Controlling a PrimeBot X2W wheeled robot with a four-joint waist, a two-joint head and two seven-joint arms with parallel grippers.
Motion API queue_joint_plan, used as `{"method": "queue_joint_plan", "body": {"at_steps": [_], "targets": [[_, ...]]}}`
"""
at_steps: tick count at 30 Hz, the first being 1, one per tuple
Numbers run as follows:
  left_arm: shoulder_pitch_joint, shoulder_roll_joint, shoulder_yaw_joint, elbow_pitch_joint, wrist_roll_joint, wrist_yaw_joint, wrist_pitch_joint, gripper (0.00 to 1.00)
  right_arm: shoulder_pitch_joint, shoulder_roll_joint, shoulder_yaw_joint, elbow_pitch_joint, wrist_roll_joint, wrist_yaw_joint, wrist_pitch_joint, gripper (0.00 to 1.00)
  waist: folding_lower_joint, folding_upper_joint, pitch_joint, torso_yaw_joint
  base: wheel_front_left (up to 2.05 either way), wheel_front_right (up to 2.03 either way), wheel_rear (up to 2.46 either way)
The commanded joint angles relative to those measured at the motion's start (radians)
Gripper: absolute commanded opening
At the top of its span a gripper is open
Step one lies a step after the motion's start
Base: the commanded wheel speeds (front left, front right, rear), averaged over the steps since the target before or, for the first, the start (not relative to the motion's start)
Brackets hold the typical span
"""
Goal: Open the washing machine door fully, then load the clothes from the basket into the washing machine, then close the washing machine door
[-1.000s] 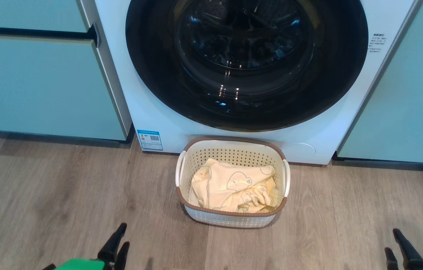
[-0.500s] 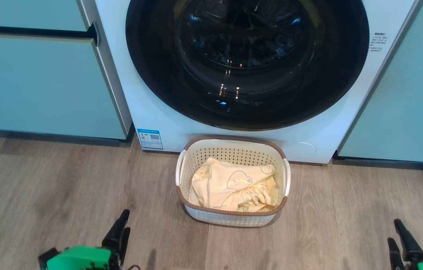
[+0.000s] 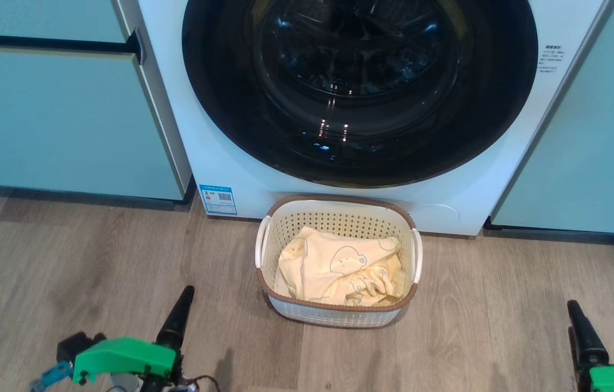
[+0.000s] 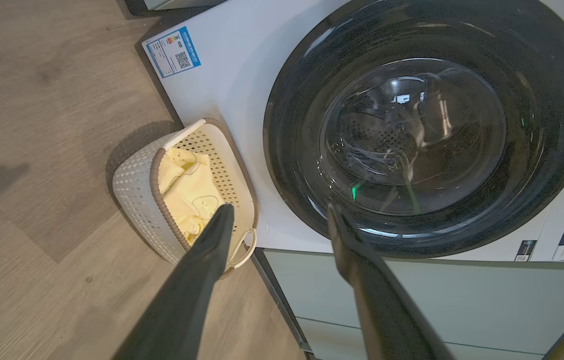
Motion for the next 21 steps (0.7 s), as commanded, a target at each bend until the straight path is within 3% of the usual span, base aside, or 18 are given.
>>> {"method": "queue_joint_plan", "body": {"at_steps": [1,21], "targets": [[-0.062,0.012,0.005,-0.038,0.043,-0.001,-0.015,1.00,-0.060,-0.011,0.008,-0.044,-0.041,0.000,-0.016,1.00,0.0000,0.0000,0.001,0.000,0.00,0.00,0.00],[-0.111,0.016,-0.038,-0.075,0.377,0.009,-0.074,1.00,-0.087,-0.016,0.054,-0.092,-0.403,0.001,-0.075,1.00,0.0000,0.0000,0.007,0.004,0.00,0.00,0.00]]}}
